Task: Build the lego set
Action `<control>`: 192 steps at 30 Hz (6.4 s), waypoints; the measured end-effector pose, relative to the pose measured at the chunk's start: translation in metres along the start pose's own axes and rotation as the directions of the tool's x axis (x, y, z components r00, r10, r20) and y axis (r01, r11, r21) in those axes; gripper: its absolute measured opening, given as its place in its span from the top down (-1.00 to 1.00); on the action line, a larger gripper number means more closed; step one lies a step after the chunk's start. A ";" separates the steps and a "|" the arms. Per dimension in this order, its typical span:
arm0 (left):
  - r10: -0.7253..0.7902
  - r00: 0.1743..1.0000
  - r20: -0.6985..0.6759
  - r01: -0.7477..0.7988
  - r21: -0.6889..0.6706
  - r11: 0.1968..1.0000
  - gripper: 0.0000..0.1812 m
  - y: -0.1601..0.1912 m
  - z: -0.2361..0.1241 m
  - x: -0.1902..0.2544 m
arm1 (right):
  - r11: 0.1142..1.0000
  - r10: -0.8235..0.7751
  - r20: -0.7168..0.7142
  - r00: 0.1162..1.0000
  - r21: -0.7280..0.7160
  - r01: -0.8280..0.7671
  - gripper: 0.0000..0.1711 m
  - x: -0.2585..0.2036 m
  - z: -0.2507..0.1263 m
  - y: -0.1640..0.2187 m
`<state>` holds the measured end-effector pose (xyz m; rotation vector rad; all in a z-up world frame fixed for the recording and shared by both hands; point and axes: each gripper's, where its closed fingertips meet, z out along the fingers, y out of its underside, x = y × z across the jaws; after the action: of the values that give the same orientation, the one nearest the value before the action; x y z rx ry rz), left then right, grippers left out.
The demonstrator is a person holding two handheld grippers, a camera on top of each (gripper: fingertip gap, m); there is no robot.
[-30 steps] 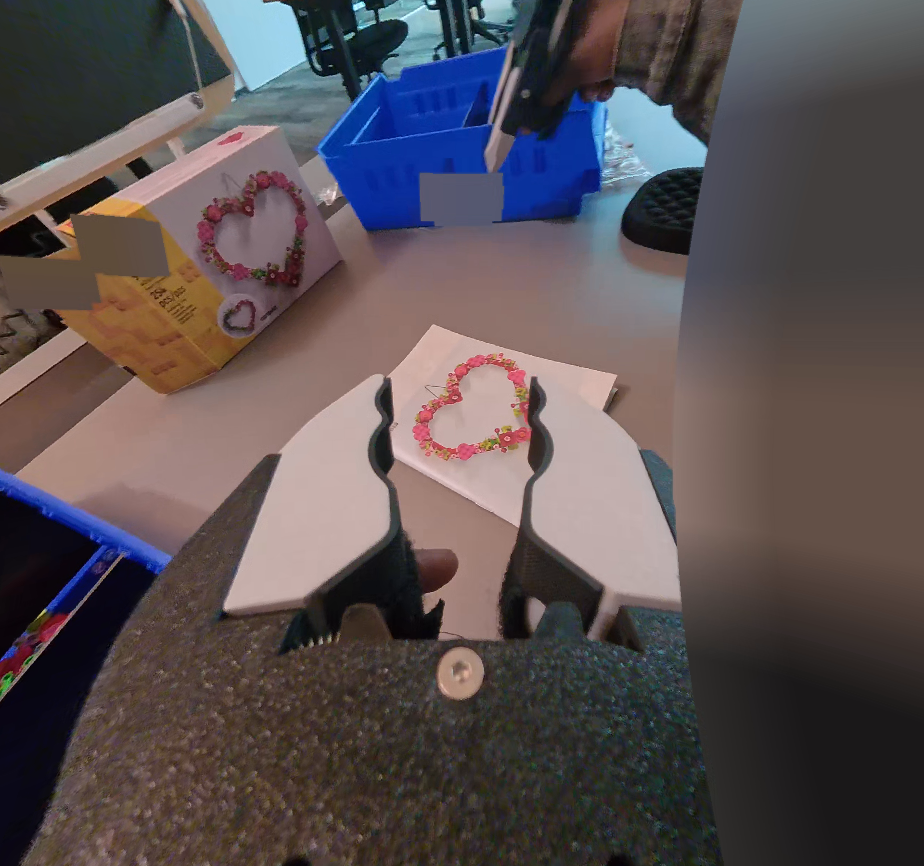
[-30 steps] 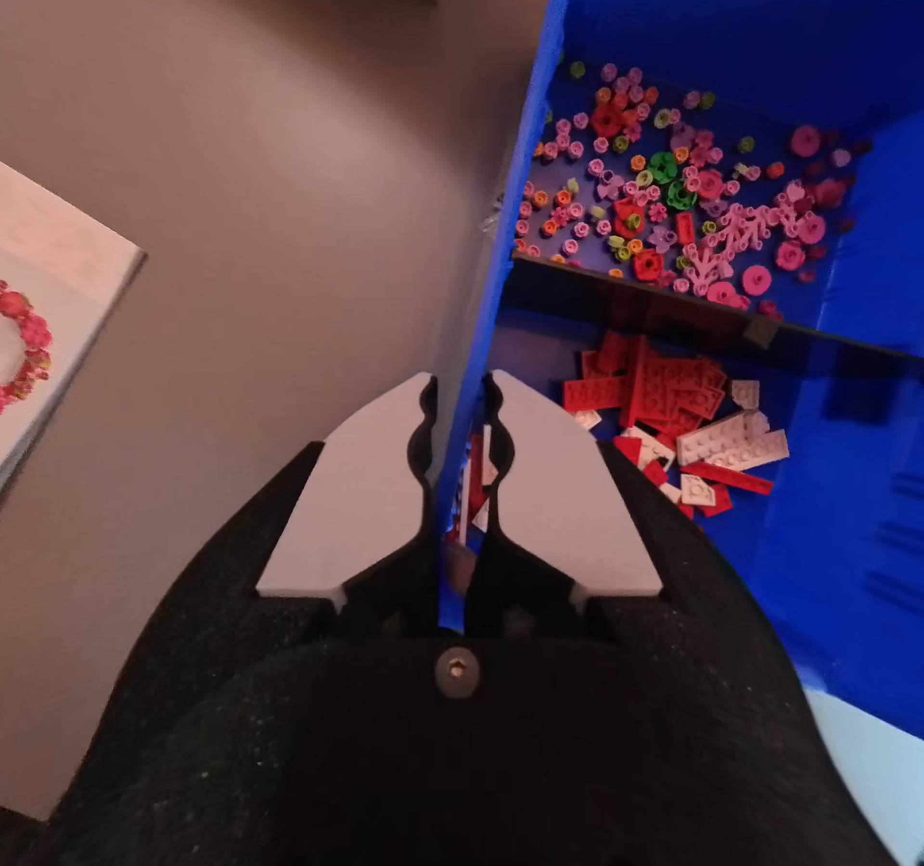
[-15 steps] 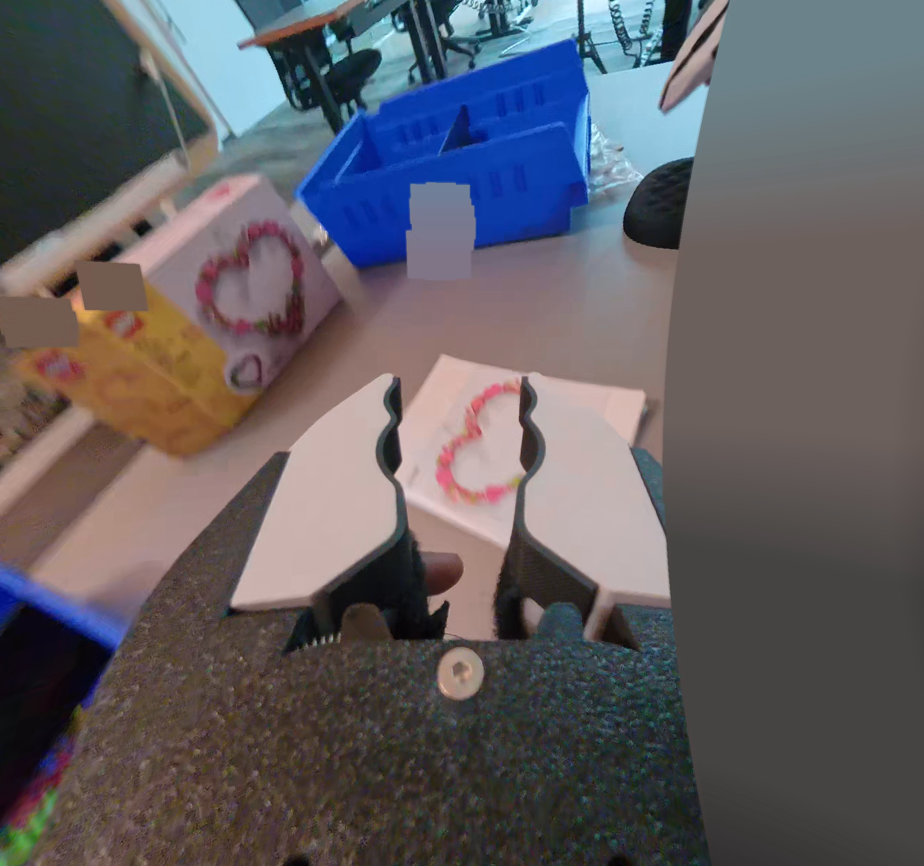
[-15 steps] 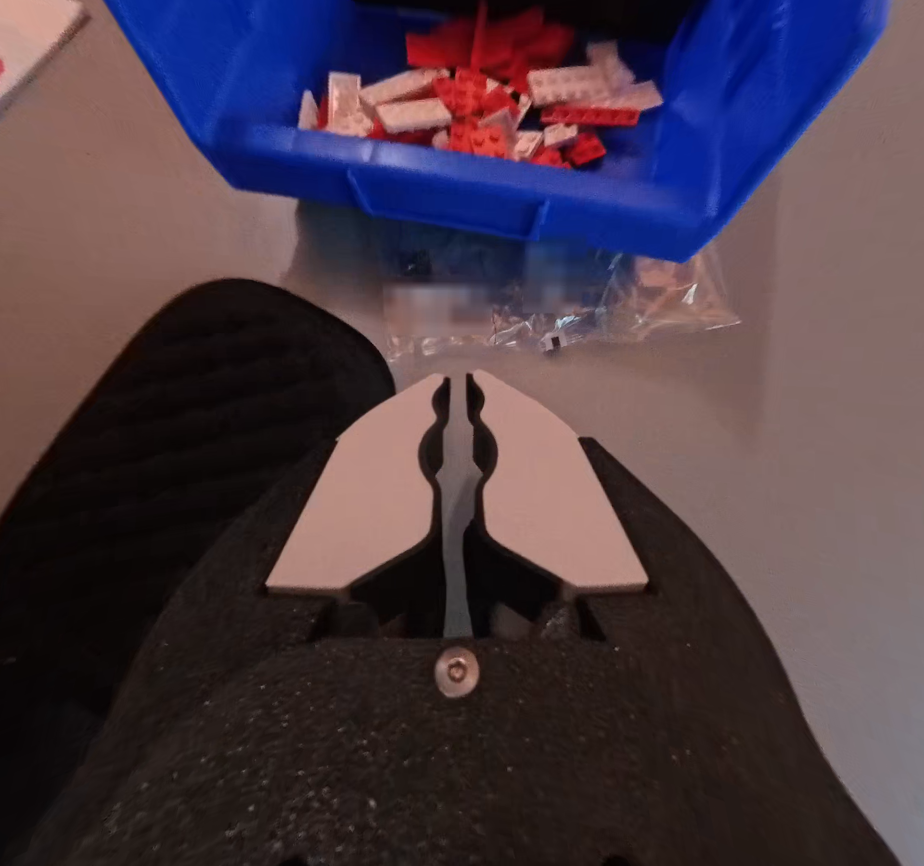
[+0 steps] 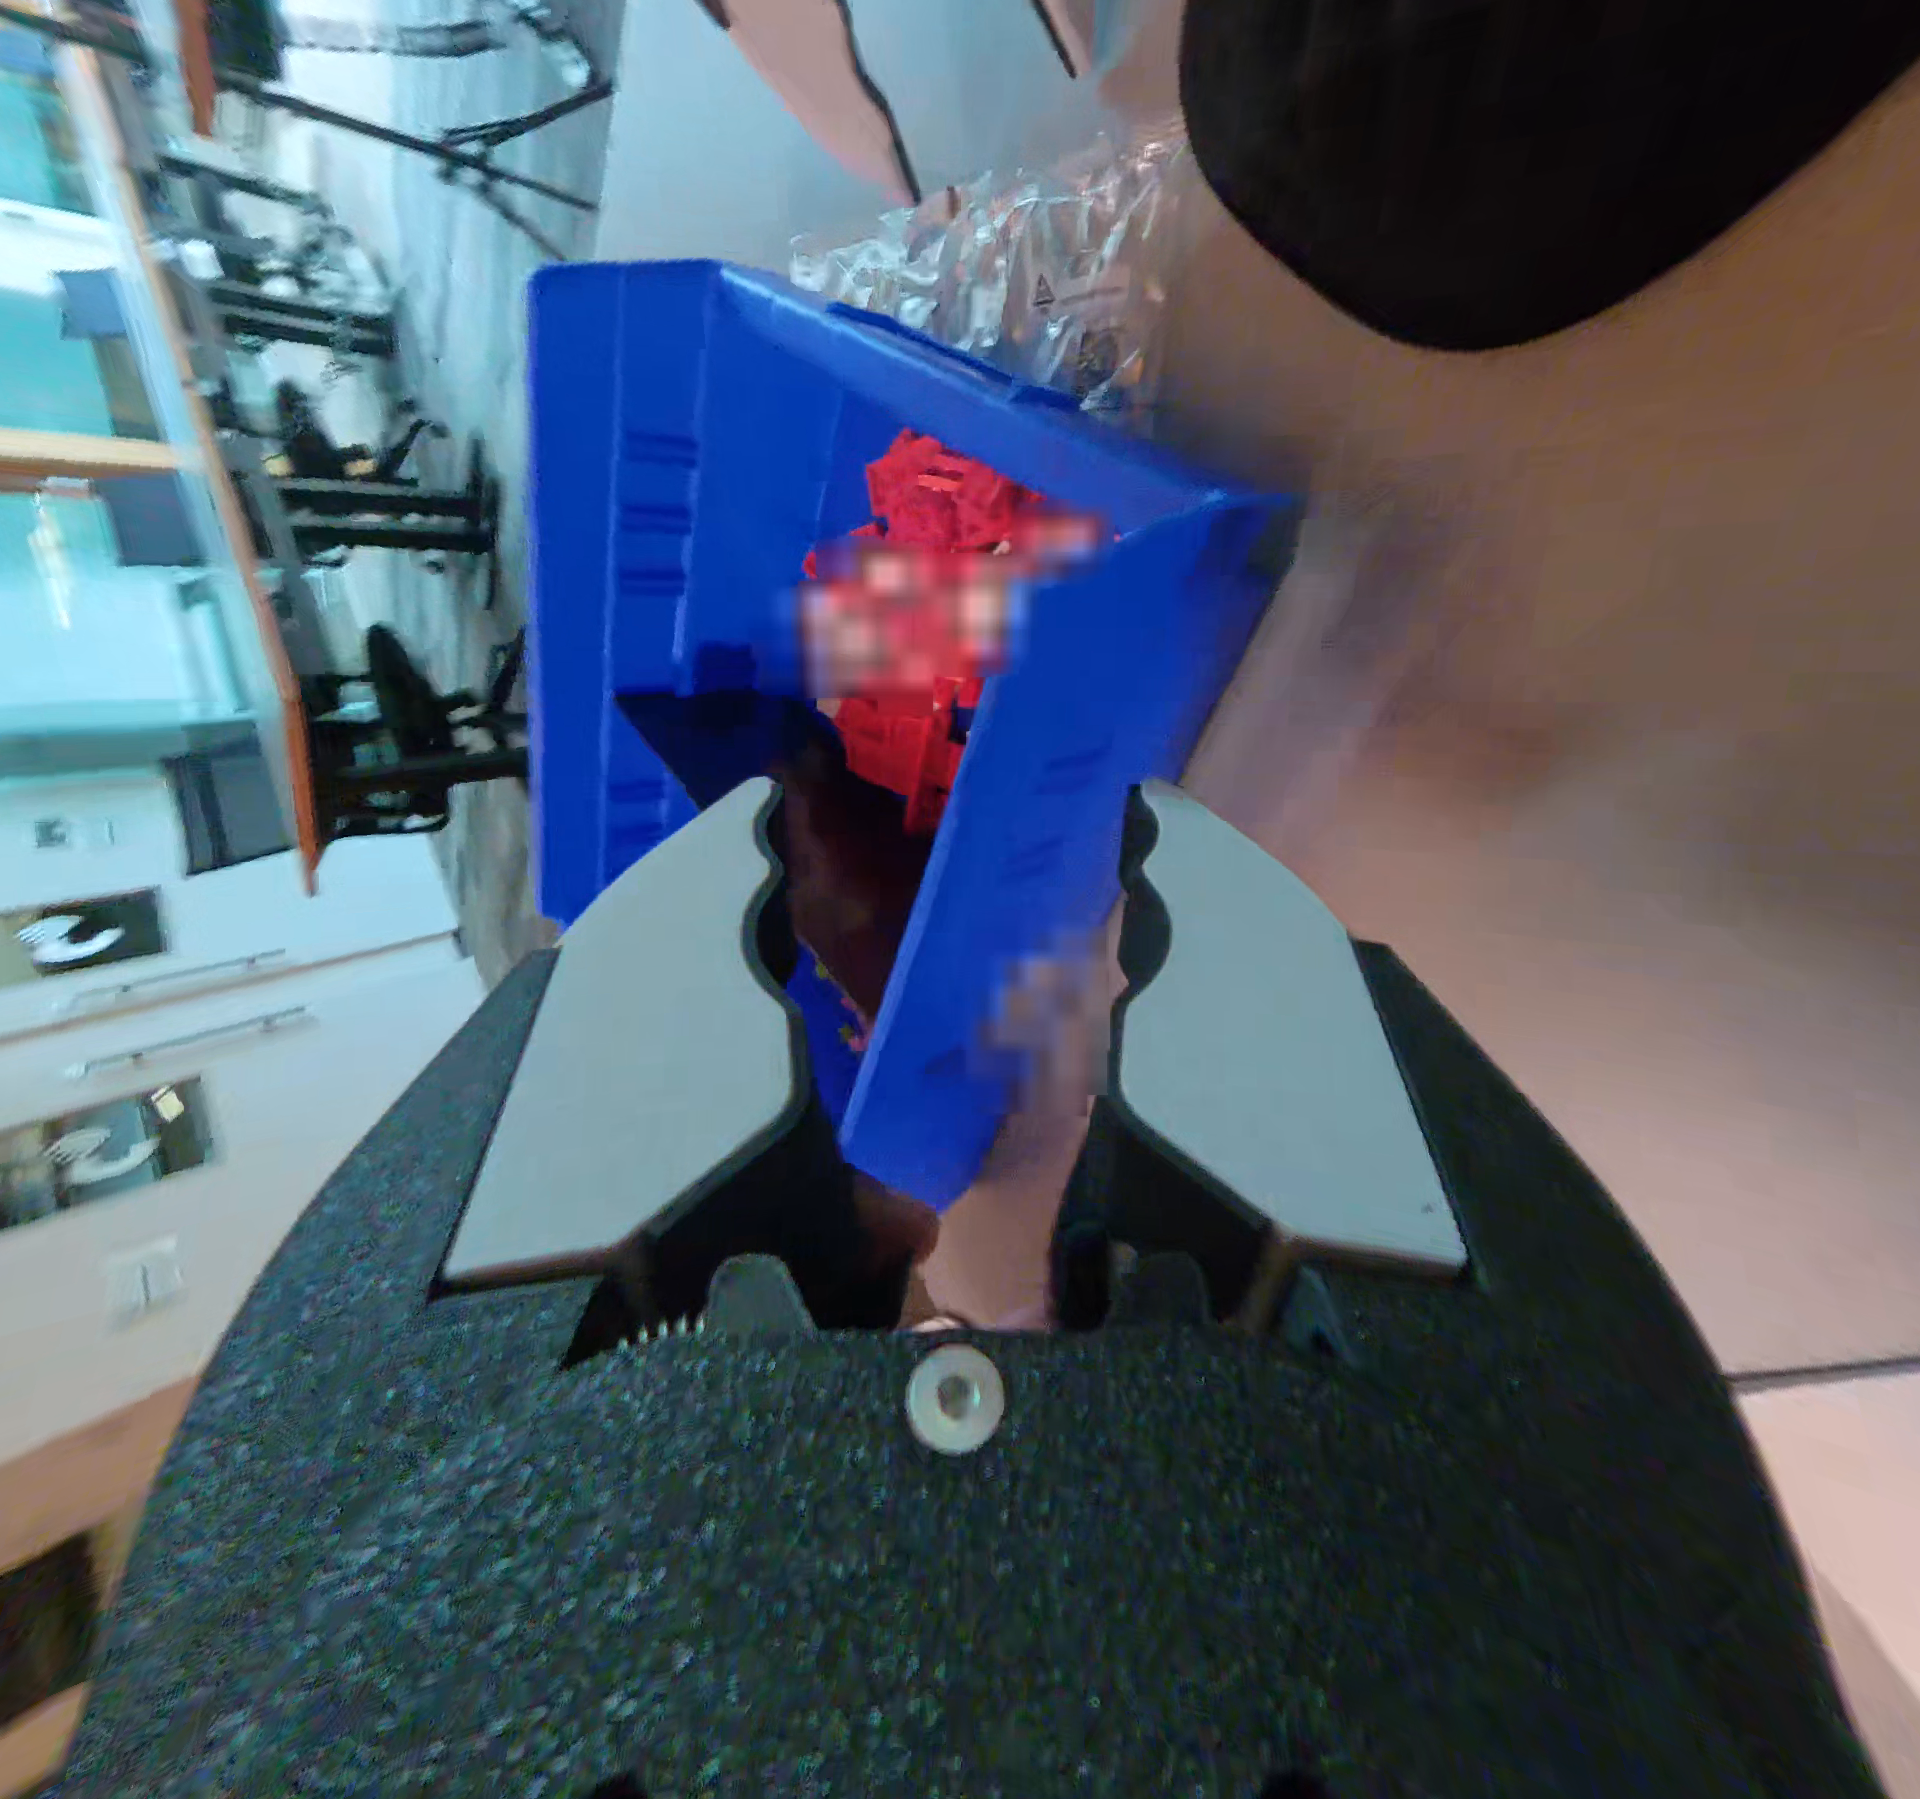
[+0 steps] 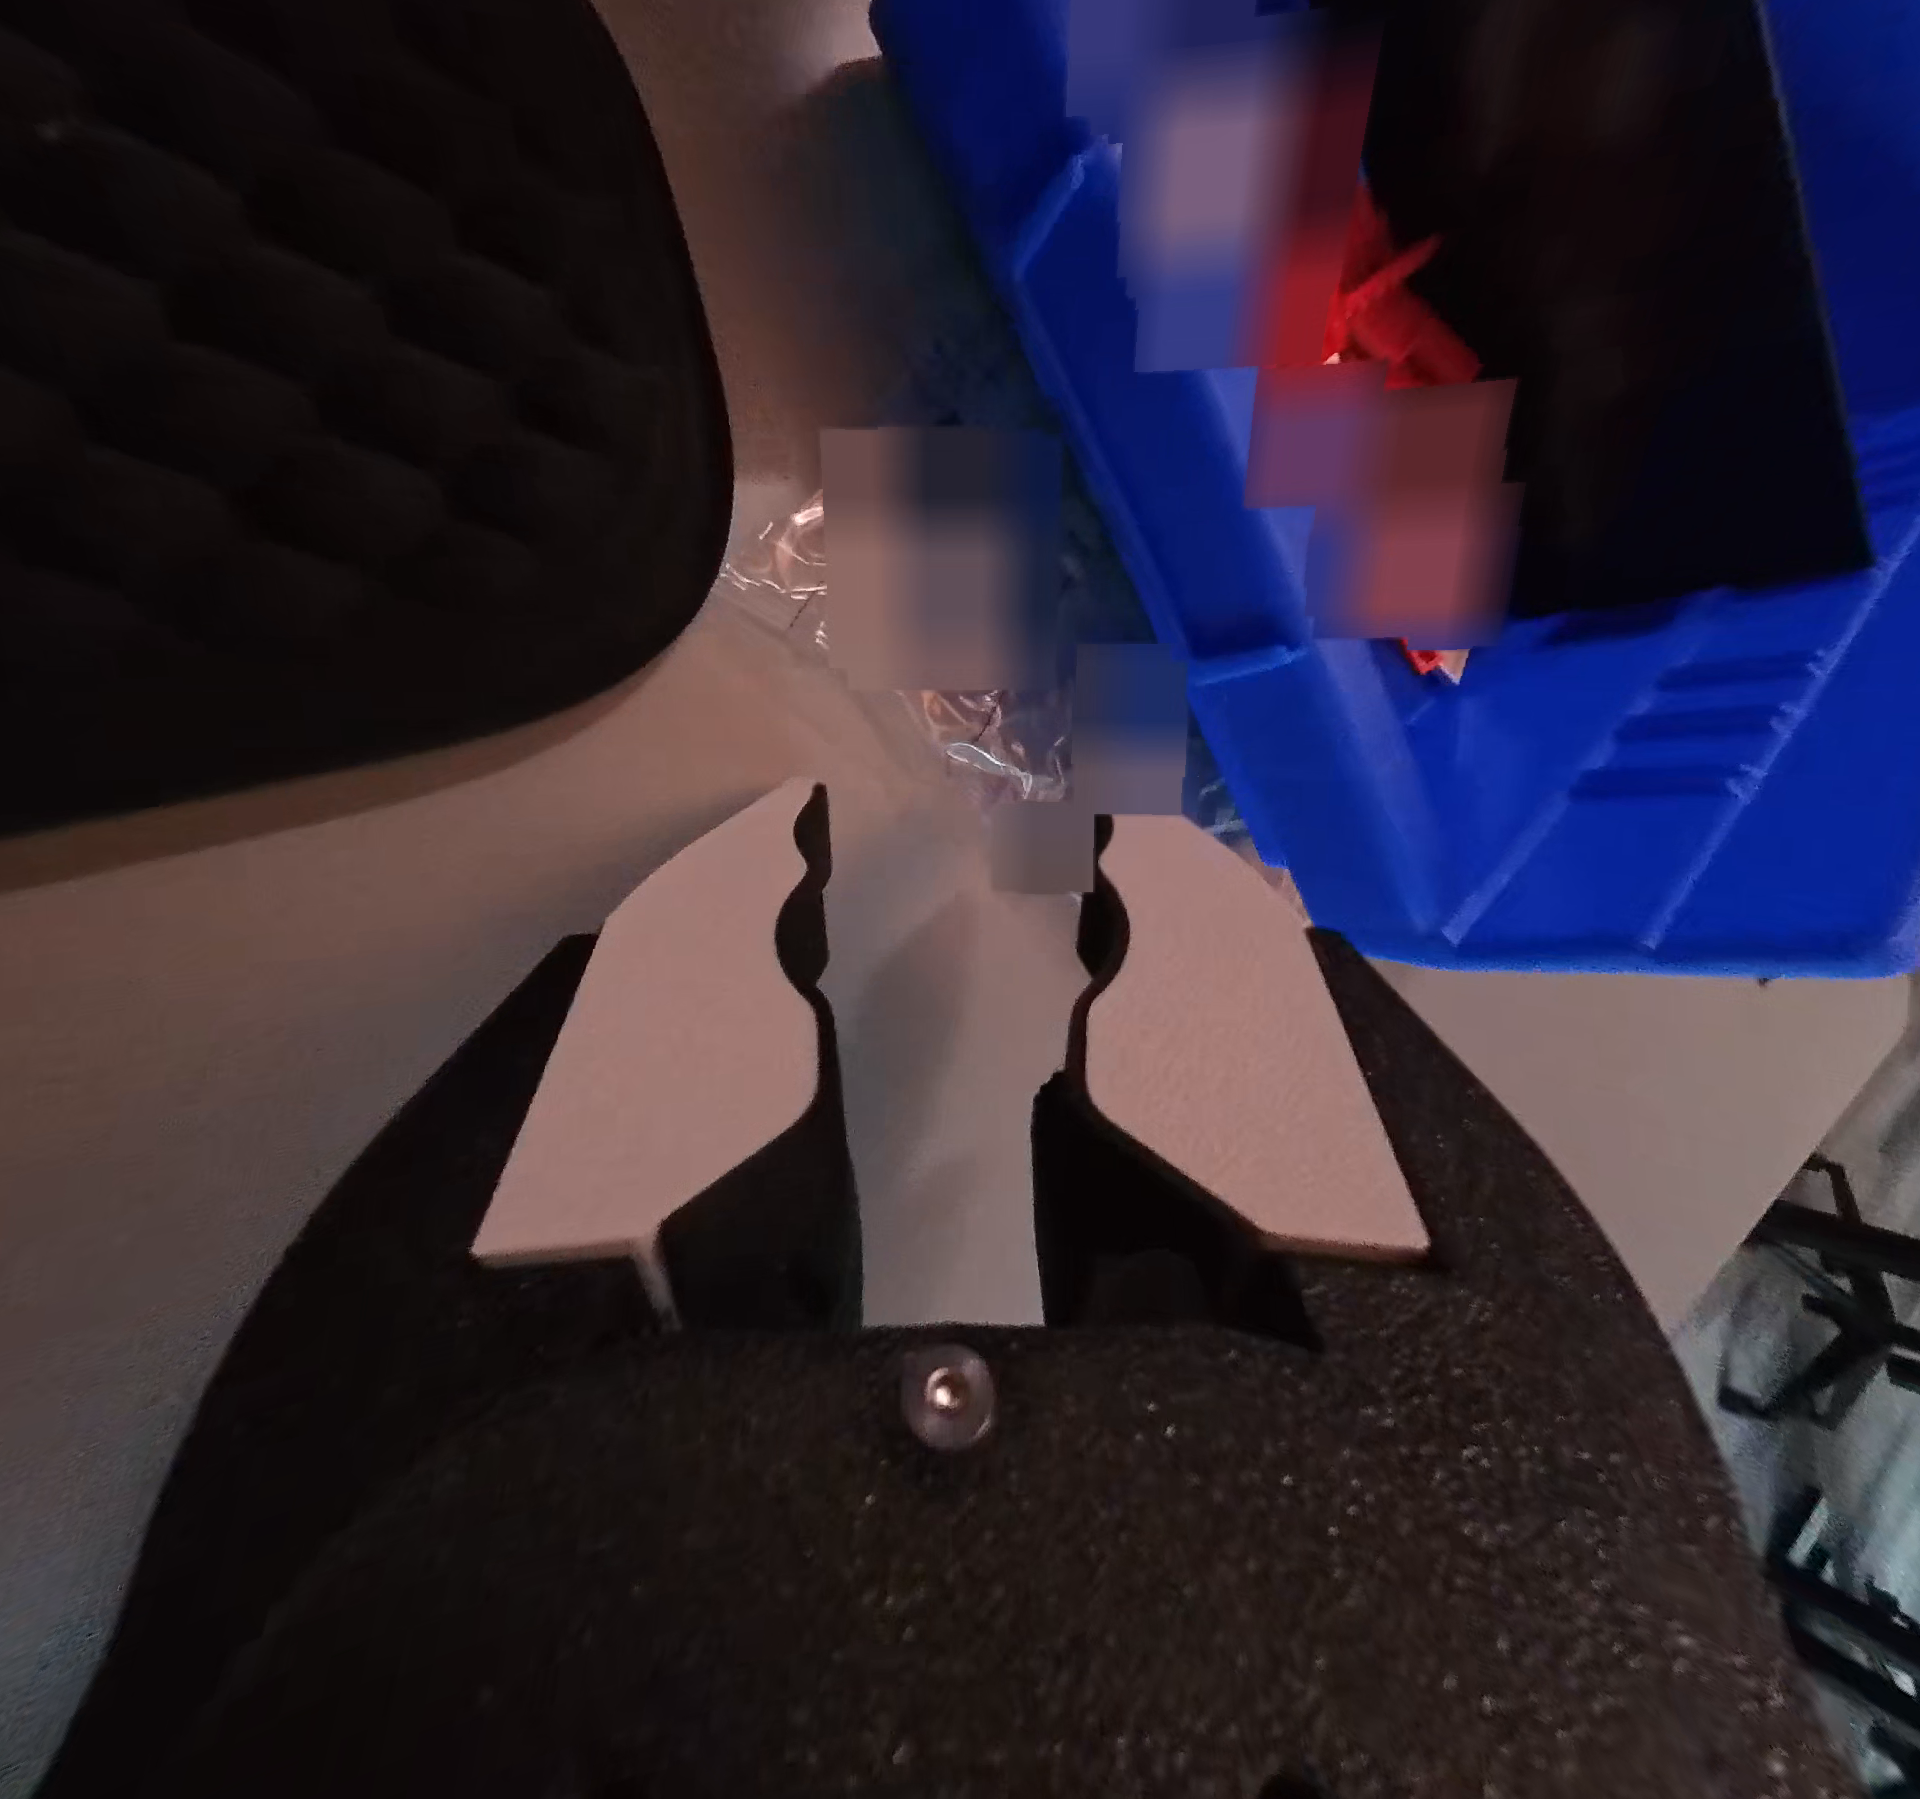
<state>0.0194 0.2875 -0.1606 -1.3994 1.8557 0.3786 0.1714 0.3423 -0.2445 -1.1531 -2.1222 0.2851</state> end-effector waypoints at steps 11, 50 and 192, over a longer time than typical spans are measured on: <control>0.013 0.980 -0.199 -0.015 -0.009 1.000 0.68 0.016 0.033 0.014 | 0.995 -0.030 -0.029 0.999 0.092 0.033 0.96 -0.003 0.028 -0.025; -0.715 0.569 -0.406 0.767 -0.050 0.639 0.41 -0.135 0.017 0.155 | 0.858 0.510 0.029 0.860 0.051 -0.510 -0.31 -0.164 -0.045 -0.037; -0.988 -0.141 0.067 -0.194 0.976 0.094 0.46 -0.137 -0.567 -0.022 | 0.631 0.638 0.223 0.737 0.397 -0.667 0.14 -0.039 0.089 -0.382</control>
<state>-0.0773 -0.1075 0.2588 -0.5989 -0.1918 -0.2869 -0.1223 0.1003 -0.1417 -1.5865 -1.4566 1.1086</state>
